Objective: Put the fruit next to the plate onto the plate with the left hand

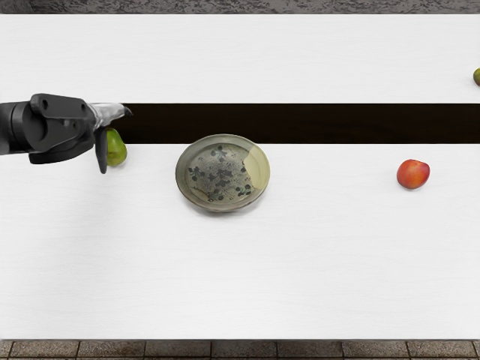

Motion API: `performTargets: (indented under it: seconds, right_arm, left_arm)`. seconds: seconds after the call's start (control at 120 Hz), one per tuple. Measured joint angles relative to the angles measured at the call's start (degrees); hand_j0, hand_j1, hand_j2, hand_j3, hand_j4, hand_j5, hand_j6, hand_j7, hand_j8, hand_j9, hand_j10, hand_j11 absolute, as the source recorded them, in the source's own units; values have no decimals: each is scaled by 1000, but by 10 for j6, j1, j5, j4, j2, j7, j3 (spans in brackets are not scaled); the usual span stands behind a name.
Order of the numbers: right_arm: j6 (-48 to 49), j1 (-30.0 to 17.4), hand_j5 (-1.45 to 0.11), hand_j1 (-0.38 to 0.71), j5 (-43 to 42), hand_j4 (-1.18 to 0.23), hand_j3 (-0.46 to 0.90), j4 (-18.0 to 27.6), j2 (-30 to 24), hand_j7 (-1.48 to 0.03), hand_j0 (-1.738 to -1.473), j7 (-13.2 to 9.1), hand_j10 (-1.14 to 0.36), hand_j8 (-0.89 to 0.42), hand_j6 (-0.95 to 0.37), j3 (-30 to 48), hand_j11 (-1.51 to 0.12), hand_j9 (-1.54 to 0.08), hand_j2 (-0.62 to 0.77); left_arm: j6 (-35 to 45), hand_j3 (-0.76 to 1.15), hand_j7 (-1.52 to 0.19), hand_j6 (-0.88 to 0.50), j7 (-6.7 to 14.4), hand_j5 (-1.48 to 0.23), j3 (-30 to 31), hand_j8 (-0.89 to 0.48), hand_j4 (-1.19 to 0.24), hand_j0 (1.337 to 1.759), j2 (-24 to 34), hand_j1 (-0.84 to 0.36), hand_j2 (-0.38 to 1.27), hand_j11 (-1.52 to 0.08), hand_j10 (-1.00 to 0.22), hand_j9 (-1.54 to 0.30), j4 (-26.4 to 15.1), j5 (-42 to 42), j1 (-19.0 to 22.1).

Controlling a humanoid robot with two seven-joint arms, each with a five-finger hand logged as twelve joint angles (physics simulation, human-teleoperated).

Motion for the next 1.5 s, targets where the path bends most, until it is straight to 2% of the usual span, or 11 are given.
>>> performTargets:
  seconds: [0.208, 0.442, 0.708, 1.175, 1.5]
  right_arm:
    - [0, 0, -10, -340, 0, -8, 0, 0, 0, -10, -1658, 0, -8, -8, -8, 0, -10, -10, -2]
    - [0, 0, -10, -340, 0, -8, 0, 0, 0, -10, -1658, 0, -8, -8, -8, 0, -10, -10, -2]
    - [0, 0, -10, -340, 0, -8, 0, 0, 0, -10, -1658, 0, -8, -8, -8, 0, -10, -10, -2]
    - [0, 0, -10, -340, 0, -8, 0, 0, 0, -10, -1658, 0, -8, -8, -8, 0, -10, -10, -2]
    - [0, 0, -10, -340, 0, -8, 0, 0, 0, -10, -1658, 0, -8, -8, -8, 0, -10, -10, -2]
  left_arm:
    - [0, 0, -146, -114, 0, -147, 6, -114, -114, 1658, 0, 214, 23, -146, -113, -146, 0, 0, 0]
    - [-1, 0, -64, -50, 1, -64, 15, -50, -50, 1658, 4, 291, 10, -63, -49, -63, 0, 2, 4]
    - [-2, 0, -30, -24, 1, -30, 31, -24, -24, 1658, 5, 322, 5, -30, -23, -30, 0, 2, 6]
    - [1, 0, -20, -16, 0, -20, 10, -16, -16, 1658, 5, 331, 3, -20, -16, -20, 1, -9, 4]
    - [2, 0, -20, -17, -1, -20, 2, -17, -16, 1658, 6, 331, 4, -20, -16, -20, 39, -20, 26]
